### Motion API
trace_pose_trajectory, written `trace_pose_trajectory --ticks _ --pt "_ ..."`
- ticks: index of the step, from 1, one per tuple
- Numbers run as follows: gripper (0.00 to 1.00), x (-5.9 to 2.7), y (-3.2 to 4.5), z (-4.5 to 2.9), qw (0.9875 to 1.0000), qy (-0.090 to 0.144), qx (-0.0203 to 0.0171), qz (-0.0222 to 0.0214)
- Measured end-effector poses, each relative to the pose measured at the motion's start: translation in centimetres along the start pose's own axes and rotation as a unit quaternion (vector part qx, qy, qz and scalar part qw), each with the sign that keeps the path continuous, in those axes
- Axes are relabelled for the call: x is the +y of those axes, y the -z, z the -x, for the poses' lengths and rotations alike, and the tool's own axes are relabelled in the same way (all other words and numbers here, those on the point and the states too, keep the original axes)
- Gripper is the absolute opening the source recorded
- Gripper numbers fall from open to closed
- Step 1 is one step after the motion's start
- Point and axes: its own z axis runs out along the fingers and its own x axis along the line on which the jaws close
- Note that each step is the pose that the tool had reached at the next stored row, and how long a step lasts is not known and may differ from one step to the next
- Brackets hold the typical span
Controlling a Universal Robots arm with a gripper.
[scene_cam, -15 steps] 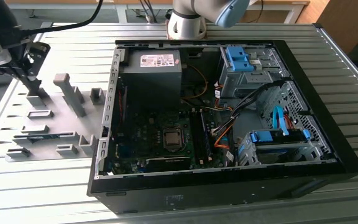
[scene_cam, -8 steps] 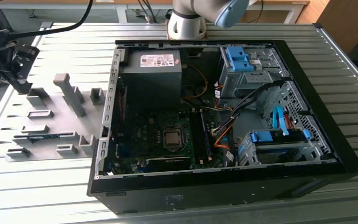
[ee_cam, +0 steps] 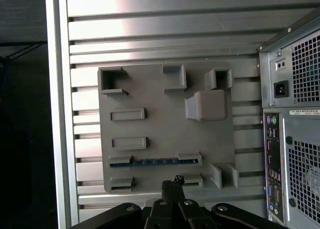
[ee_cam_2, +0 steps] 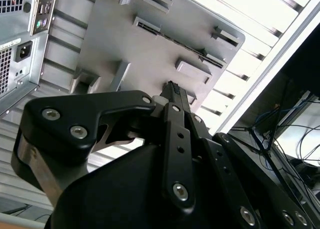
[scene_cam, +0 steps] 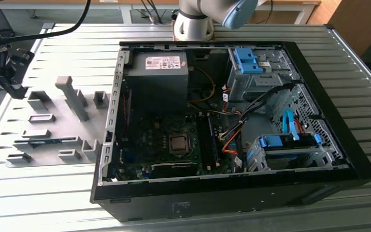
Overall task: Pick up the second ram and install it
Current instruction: 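Reach for the second ram, then pick up the second ram and move it above second insertion slot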
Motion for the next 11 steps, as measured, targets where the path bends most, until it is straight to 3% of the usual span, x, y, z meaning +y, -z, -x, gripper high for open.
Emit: trace_pose_trajectory --ticks 11 --pt "0.11 0.0 0.0 0.0 1.0 0.0 0.0 0.0"
